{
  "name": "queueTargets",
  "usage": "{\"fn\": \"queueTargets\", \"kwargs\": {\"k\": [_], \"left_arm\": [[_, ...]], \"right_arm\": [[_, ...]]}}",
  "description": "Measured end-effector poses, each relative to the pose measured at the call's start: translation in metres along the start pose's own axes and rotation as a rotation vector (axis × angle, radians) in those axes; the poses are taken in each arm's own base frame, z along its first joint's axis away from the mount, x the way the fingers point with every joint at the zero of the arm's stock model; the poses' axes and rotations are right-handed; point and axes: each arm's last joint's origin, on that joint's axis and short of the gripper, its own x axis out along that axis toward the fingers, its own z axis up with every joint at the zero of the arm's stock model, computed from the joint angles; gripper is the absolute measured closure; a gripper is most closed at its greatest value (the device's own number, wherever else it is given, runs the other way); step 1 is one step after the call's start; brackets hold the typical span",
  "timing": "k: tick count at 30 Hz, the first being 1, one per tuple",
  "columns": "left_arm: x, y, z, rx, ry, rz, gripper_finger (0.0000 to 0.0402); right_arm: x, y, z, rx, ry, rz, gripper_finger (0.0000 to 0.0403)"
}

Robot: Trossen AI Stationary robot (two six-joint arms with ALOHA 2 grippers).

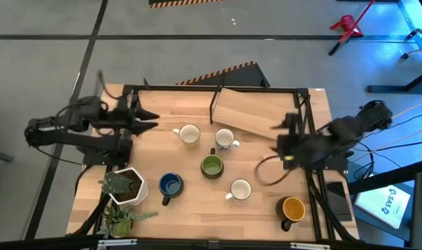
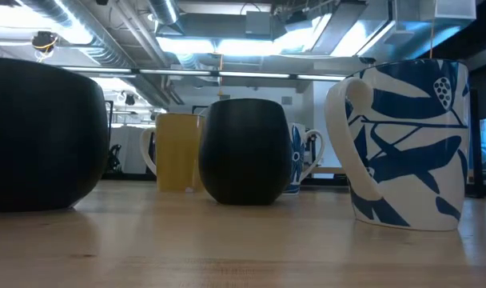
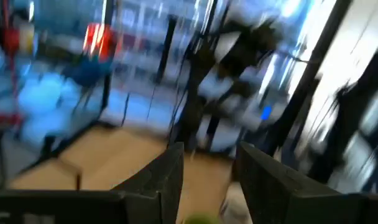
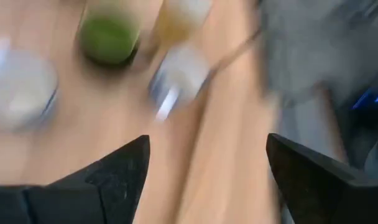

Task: Place coffee mugs
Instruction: Put the black-yellow mug on the shelf

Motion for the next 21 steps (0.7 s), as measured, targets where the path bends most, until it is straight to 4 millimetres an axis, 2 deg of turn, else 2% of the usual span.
{"fn": "queueTargets", "kwargs": {"k": [2, 4, 6, 10, 15, 21], "left_arm": [[0.01, -0.002, 0.006, 0.021, 0.078, 0.017, 0.0259], [0.017, -0.003, 0.012, 0.037, 0.121, 0.026, 0.0259], [0.023, -0.006, 0.019, 0.057, 0.134, 0.008, 0.0259], [0.025, -0.011, 0.031, 0.076, 0.128, -0.064, 0.0259], [0.027, -0.013, 0.034, 0.078, 0.129, -0.098, 0.0259], [0.026, -0.013, 0.035, 0.071, 0.127, -0.104, 0.0259]], "right_arm": [[0.009, 0.013, 0.004, 0.026, 0.22, 0.084, 0.0101], [0.021, 0.036, 0.011, 0.028, 0.274, 0.208, 0.0102], [0.026, 0.057, 0.009, 0.031, 0.316, 0.274, 0.0102], [0.034, 0.094, -0.022, 0.095, 0.558, 0.272, 0.0103], [0.022, 0.128, -0.062, 0.261, 0.636, 0.342, 0.0103], [0.003, 0.157, -0.083, 0.414, 0.574, 0.39, 0.0103]]}}
